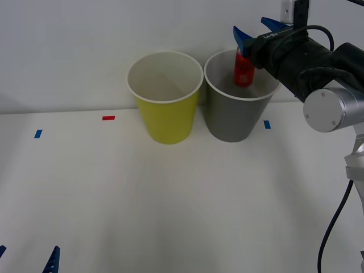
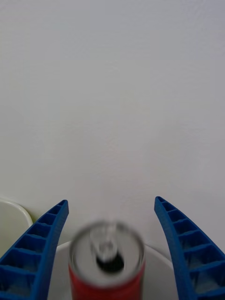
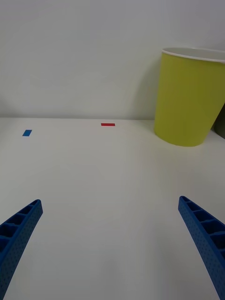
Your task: Put cans in the gray bin and PET bottles in the light green bin.
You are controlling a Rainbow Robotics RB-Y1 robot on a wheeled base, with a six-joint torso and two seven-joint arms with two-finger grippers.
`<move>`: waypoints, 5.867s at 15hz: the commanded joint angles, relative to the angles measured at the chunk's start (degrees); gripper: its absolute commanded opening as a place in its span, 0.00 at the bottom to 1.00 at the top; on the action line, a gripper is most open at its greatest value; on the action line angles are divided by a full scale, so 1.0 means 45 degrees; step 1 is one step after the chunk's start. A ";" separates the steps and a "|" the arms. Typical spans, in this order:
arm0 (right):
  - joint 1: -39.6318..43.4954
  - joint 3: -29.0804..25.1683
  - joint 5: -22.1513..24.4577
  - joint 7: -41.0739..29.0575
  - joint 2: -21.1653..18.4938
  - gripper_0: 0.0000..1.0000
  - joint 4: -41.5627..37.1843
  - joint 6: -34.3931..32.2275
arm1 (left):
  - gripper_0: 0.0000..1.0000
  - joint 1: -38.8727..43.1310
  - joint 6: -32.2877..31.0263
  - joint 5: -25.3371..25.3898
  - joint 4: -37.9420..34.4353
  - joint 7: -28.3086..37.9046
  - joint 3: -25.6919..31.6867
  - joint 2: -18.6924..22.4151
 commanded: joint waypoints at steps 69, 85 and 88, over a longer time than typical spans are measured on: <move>1.9489 0.2222 0.2631 -0.1021 -0.0198 1.00 -0.5997 -1.0164 | 1.00 0.0000 0.0000 0.0000 0.0000 0.0000 0.0000 0.0000; 2.0680 0.2554 0.2221 -0.1157 -0.0178 1.00 -0.5997 -1.0614 | 1.00 0.0000 0.0000 0.0000 0.0000 0.0000 0.0000 0.0000; 2.0680 0.2554 0.2221 -0.1157 -0.0178 1.00 -0.5997 -1.0614 | 1.00 0.0000 0.0000 0.0000 0.0000 0.0000 0.0000 0.0000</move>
